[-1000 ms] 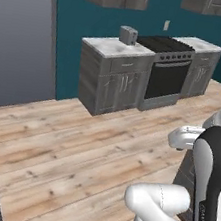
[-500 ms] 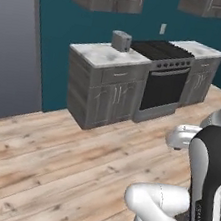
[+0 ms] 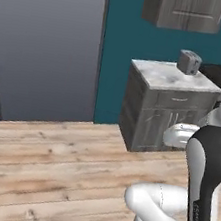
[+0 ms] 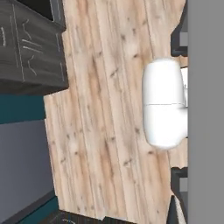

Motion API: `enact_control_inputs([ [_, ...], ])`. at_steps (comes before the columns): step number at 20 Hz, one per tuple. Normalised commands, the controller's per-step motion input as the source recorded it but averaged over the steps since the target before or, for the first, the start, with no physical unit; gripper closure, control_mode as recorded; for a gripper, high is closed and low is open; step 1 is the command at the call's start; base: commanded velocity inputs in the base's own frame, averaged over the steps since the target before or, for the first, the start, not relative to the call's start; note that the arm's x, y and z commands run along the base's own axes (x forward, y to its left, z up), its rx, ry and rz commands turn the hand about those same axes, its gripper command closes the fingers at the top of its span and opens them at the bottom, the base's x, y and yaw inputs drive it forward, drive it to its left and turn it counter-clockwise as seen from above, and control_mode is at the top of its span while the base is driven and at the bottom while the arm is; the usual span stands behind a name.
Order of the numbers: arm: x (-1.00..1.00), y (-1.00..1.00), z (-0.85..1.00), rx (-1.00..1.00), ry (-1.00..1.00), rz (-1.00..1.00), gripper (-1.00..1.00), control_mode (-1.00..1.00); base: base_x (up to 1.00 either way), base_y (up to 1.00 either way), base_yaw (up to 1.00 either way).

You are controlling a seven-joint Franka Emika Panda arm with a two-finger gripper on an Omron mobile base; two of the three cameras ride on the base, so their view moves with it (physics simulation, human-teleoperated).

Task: Take the potato, chicken drumstick, and lime from the freezer and place them in the bowl on the counter.

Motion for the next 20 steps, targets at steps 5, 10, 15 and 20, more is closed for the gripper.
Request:
enact_control_inputs([
  [5,0.0,0.0,0.0,0.0,0.0,0.0,-1.0,1.0,0.95,-0.14,0.77],
  [10,0.0,0.0,0.0,0.0,0.0,0.0,-1.0,1.0,0.96,-0.14,0.77],
  [15,0.0,0.0,0.0,0.0,0.0,0.0,-1.0,1.0,1.0,-0.11,0.75],
  [20,0.0,0.0,0.0,0.0,0.0,0.0,-1.0,1.0,1.0,-0.14,0.72],
])
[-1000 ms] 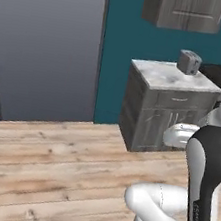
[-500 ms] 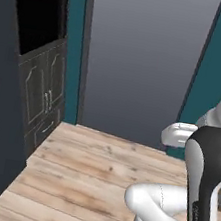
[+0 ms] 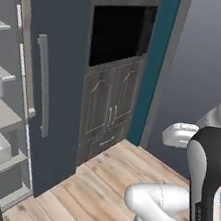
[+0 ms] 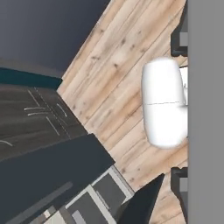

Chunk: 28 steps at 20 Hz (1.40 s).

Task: Take the potato, chicken drumstick, and lime from the freezer and place them in the bowl on the counter.

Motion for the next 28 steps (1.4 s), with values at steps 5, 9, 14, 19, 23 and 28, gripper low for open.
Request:
enact_control_inputs([
  [5,0.0,0.0,0.0,0.0,0.0,0.0,-1.0,1.0,1.0,-0.14,0.7],
  [9,0.0,0.0,0.0,0.0,0.0,0.0,-1.0,1.0,1.0,-0.1,0.68],
  [14,0.0,0.0,0.0,0.0,0.0,0.0,-1.0,1.0,1.0,-0.1,0.63],
  [19,0.0,0.0,0.0,0.0,0.0,0.0,-1.0,1.0,0.88,0.0,0.52],
  [23,0.0,0.0,0.0,0.0,0.0,0.0,-1.0,1.0,0.62,0.0,0.39],
  [28,0.0,0.0,0.0,0.0,0.0,0.0,-1.0,1.0,0.5,0.2,0.3],
])
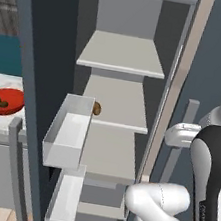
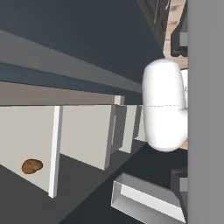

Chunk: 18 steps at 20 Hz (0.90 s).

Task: Take the potato, chicken drumstick, and lime from the freezer and place them in the bowl on the counter.

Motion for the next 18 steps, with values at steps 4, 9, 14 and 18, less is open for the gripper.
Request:
enact_control_inputs([
  [4,0.0,0.0,0.0,0.0,0.0,0.0,-1.0,1.0,0.4,0.27,0.25],
  [9,0.0,0.0,0.0,0.0,0.0,0.0,-1.0,1.0,0.22,0.37,0.25],
  [14,0.0,0.0,0.0,0.0,0.0,0.0,-1.0,1.0,0.11,0.48,0.27],
  [18,0.0,0.0,0.0,0.0,0.0,0.0,-1.0,1.0,0.44,0.46,0.23],
])
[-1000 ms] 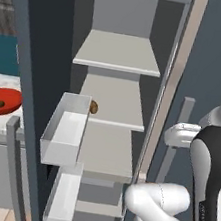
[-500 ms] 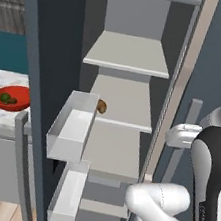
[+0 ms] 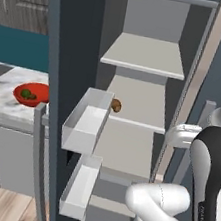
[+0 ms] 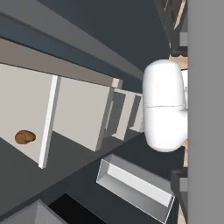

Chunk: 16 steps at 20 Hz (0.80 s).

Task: Take the potato, chicken drumstick, and lime from the freezer and place them in the bowl on the counter.

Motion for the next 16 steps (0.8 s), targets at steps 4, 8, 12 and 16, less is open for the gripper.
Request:
enact_control_inputs([
  [4,0.0,0.0,0.0,0.0,0.0,0.0,-1.0,1.0,0.63,0.31,0.21],
  [8,0.0,0.0,0.0,0.0,0.0,0.0,-1.0,1.0,0.72,0.36,0.19],
  [12,0.0,0.0,0.0,0.0,0.0,0.0,-1.0,1.0,0.54,0.63,0.13],
  [16,0.0,0.0,0.0,0.0,0.0,0.0,-1.0,1.0,0.34,0.6,0.01],
])
